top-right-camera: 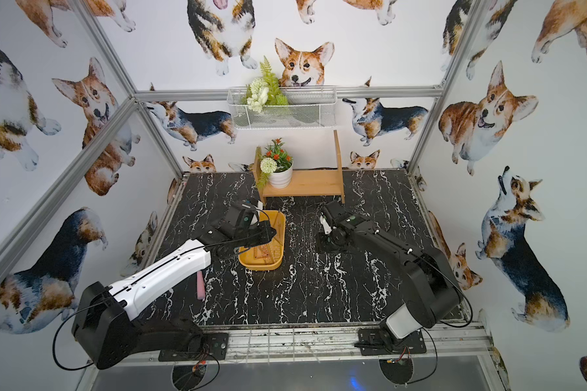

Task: Put the scattered rulers into the storage box
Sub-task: Place the ruler in the storage box, then move the ruler to the center of the board.

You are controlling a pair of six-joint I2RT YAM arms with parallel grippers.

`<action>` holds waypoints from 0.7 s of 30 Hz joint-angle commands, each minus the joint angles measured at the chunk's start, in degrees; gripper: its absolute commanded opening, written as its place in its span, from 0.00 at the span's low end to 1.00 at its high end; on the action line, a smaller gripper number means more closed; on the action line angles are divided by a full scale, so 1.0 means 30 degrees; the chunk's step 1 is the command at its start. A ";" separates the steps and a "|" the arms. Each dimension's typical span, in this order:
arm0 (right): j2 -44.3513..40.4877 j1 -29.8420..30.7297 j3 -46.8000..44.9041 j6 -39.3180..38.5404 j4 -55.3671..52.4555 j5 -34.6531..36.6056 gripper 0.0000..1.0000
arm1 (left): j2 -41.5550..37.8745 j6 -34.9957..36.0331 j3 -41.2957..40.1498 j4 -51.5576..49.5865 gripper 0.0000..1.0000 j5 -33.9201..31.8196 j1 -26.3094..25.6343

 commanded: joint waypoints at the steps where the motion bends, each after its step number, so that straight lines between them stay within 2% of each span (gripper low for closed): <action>1: 0.0445 0.0564 0.0553 0.0425 0.0078 0.0309 0.59 | -0.0578 0.0822 -0.0606 -0.0901 0.00 0.0925 0.1062; 12: 0.0958 0.2622 0.0440 0.1215 -0.0072 0.1085 0.58 | 0.0086 0.1632 -0.2095 -0.0651 0.00 0.1615 0.2412; 13: 0.0874 0.2750 0.0283 0.1302 -0.0025 0.1115 0.58 | 0.0101 0.1633 -0.2151 -0.0622 0.03 0.1543 0.2441; 14: 0.0769 0.2946 0.0002 0.1410 0.0034 0.1185 0.58 | 0.0114 0.1611 -0.2166 -0.0639 0.18 0.1427 0.2468; 15: 0.0690 0.3057 -0.0181 0.1471 0.0049 0.1244 0.58 | 0.0079 0.1603 -0.2159 -0.0646 0.28 0.1340 0.2472; 17: 0.0494 0.3317 -0.0641 0.1631 0.0118 0.1360 0.58 | -0.0037 0.1603 -0.2108 -0.0701 0.43 0.1160 0.2499; 21: 0.0148 0.3492 -0.1469 0.1838 0.0282 0.1472 0.58 | -0.0378 0.1632 -0.1819 -0.1008 0.49 0.0784 0.2501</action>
